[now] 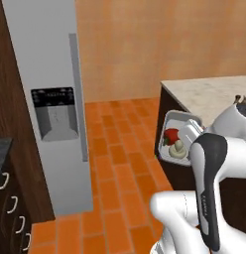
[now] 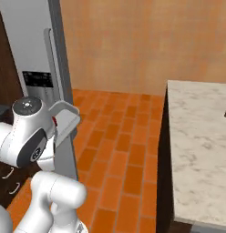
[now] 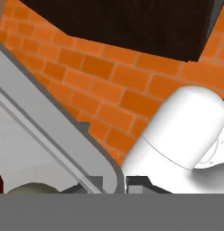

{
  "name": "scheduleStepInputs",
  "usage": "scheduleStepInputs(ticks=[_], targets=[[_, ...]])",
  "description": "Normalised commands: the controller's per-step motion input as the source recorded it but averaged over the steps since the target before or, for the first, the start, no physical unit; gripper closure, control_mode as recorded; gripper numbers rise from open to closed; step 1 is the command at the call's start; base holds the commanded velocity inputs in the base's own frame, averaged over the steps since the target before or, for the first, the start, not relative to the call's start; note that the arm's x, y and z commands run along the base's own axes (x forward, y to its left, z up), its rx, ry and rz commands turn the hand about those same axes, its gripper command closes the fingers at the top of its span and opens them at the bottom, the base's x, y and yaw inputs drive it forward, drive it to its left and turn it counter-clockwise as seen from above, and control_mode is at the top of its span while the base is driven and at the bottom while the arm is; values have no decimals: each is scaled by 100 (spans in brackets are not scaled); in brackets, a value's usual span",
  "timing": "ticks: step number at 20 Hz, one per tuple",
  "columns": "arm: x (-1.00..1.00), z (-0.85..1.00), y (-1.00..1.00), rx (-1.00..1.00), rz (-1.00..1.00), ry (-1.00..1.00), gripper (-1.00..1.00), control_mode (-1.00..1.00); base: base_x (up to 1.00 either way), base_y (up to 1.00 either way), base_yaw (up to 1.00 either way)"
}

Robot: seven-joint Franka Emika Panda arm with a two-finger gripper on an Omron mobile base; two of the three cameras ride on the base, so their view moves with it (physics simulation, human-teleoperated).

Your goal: Take the meat container that has the fish and place it on the second highest rack of the freezer. Then take the vegetable container that has the bell pepper and mushroom and place it on the highest rack of the freezer.

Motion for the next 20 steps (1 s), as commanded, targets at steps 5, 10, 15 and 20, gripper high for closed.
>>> scheduleStepInputs(ticks=[5, 10, 15, 20], targets=[[0, 0, 0, 0, 0, 0, 100, 100, 100, -48, -23], [0, 0, 0, 0, 0, 0, 100, 100, 100, -25, -6], [0, 0, 0, 0, 0, 0, 100, 100, 100, -43, 0], [0, 0, 0, 0, 0, 0, 100, 100, 100, -27, 3]])
